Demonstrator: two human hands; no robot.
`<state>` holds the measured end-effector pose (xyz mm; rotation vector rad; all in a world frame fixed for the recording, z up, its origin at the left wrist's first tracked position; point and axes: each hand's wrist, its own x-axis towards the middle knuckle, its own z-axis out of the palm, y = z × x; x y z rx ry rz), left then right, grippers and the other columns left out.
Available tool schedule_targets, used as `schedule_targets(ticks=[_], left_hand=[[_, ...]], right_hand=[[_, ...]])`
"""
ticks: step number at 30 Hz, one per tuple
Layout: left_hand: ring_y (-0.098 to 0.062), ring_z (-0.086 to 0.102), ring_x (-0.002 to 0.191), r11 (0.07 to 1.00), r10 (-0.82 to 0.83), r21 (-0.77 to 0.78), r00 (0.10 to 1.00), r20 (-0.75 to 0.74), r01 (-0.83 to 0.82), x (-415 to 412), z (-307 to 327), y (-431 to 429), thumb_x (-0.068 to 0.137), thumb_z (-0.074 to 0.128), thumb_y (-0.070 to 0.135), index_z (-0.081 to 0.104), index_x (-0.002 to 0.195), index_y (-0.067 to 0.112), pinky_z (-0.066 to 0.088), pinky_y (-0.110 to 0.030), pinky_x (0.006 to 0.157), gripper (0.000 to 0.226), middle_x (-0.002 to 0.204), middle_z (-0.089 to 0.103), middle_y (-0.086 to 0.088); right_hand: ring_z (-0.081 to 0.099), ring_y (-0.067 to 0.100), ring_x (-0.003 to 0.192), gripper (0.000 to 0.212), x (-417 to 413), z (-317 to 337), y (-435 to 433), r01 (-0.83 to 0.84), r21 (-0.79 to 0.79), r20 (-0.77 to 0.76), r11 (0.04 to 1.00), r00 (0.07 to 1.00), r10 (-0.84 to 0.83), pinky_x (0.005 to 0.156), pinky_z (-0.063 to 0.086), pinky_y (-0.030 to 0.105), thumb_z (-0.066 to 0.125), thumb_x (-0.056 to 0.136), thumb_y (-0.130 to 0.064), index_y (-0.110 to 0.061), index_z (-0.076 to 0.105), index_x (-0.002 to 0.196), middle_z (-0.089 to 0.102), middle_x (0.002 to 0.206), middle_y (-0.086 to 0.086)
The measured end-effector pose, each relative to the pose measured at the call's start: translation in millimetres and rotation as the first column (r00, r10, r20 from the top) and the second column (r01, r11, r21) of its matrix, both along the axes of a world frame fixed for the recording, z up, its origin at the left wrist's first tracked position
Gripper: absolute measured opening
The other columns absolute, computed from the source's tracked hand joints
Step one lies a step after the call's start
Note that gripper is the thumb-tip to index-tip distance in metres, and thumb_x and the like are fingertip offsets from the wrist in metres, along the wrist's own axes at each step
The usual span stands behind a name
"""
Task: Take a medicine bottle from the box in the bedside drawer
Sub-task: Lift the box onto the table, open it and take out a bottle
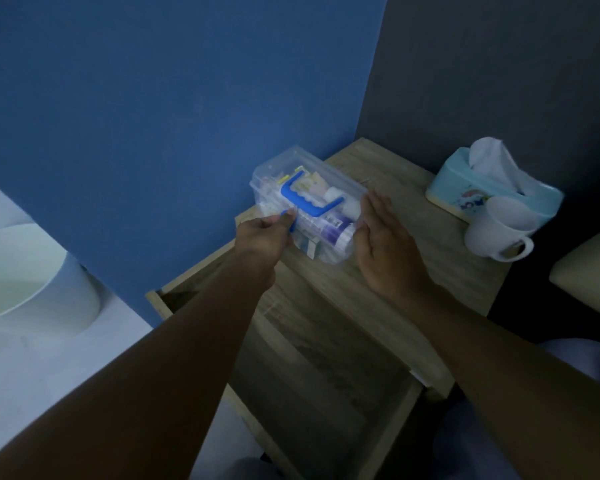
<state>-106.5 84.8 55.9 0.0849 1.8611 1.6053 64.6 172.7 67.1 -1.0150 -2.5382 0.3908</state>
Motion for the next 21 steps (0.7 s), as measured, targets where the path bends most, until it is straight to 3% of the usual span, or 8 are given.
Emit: schedule_targets(ticks=[2,4,8,10,12,16,19,21], left_hand=[[-0.019,0.074,0.084,1.000,0.005,0.011,1.000,-0.016,-0.005,-1,0,-2,0.079,0.078,0.030,0.072,0.073,0.018,0.060,-0.040,0.086,0.015,0.078,0.075,-0.002],[-0.021,0.074,0.089,1.000,-0.002,0.020,0.999,-0.036,0.003,-1,-4,-5,0.085,0.071,0.020,0.074,0.078,0.017,0.060,-0.041,0.087,0.008,0.086,0.076,-0.005],[-0.021,0.069,0.104,0.995,-0.102,-0.022,0.988,-0.114,0.100,4,-17,-15,0.093,0.062,0.013,0.061,0.131,0.008,0.056,-0.038,0.095,0.039,0.120,0.069,-0.010],[-0.020,0.067,0.106,0.980,-0.192,-0.115,0.936,-0.295,0.164,7,-18,-17,0.096,0.057,0.018,0.056,0.138,0.012,0.055,-0.038,0.097,0.042,0.124,0.068,-0.008],[-0.019,0.065,0.108,0.953,-0.287,-0.214,0.857,-0.429,0.213,11,-14,-19,0.099,0.051,0.023,0.051,0.142,0.016,0.055,-0.037,0.096,0.043,0.128,0.065,-0.006],[-0.025,0.058,0.118,0.883,-0.450,-0.361,0.760,-0.469,0.301,13,-10,-21,0.102,0.041,0.027,0.031,0.153,0.021,0.051,-0.042,0.099,0.052,0.141,0.054,-0.010],[-0.020,0.056,0.116,0.858,-0.505,-0.383,0.695,-0.512,0.342,10,-6,-25,0.100,0.044,0.021,0.026,0.153,0.024,0.048,-0.029,0.087,0.056,0.144,0.049,-0.011],[-0.018,0.052,0.117,0.829,-0.556,-0.410,0.635,-0.536,0.381,8,-2,-27,0.098,0.047,0.016,0.027,0.150,0.022,0.042,-0.026,0.089,0.056,0.146,0.047,-0.011]], right_hand=[[0.010,0.019,0.155,0.054,-1,0,-1,0.004,0.002,0.007,1.000,1.000,-0.004,0.120,0.014,0.027,0.030,0.107,-0.025,-0.006,0.023,0.157,0.018,0.166,0.008],[0.010,0.019,0.155,0.055,-1,0,-2,0.002,0.001,0.007,1.000,1.000,-0.002,0.121,0.013,0.028,0.029,0.106,-0.025,-0.006,0.022,0.157,0.017,0.167,0.007],[0.013,0.020,0.155,0.065,-2,-1,-2,-0.001,0.006,0.007,1.000,1.000,0.001,0.123,0.019,0.036,0.033,0.104,-0.043,-0.007,0.022,0.157,0.019,0.166,0.008],[0.016,0.021,0.154,0.089,0,-2,0,-0.004,0.039,0.059,0.999,0.998,0.002,0.115,0.021,0.033,0.038,0.092,-0.068,-0.011,0.019,0.157,0.019,0.166,0.007],[0.017,0.022,0.154,0.104,2,-4,1,-0.024,0.089,0.107,0.996,0.994,0.015,0.115,0.024,0.033,0.048,0.082,-0.078,-0.013,0.017,0.157,0.019,0.166,0.006],[0.019,0.023,0.153,0.103,2,-4,3,-0.016,0.123,0.093,0.992,0.996,0.005,0.117,0.033,0.040,0.060,0.081,-0.070,-0.014,0.019,0.157,0.021,0.165,0.007],[0.022,0.021,0.152,0.102,3,1,5,-0.020,0.127,0.113,0.992,0.994,0.006,0.115,0.030,0.035,0.058,0.080,-0.072,-0.015,0.022,0.156,0.024,0.165,0.006],[0.024,0.019,0.152,0.100,4,8,7,-0.029,0.118,0.125,0.993,0.992,0.015,0.116,0.026,0.034,0.056,0.080,-0.074,-0.015,0.026,0.156,0.026,0.164,0.004]])
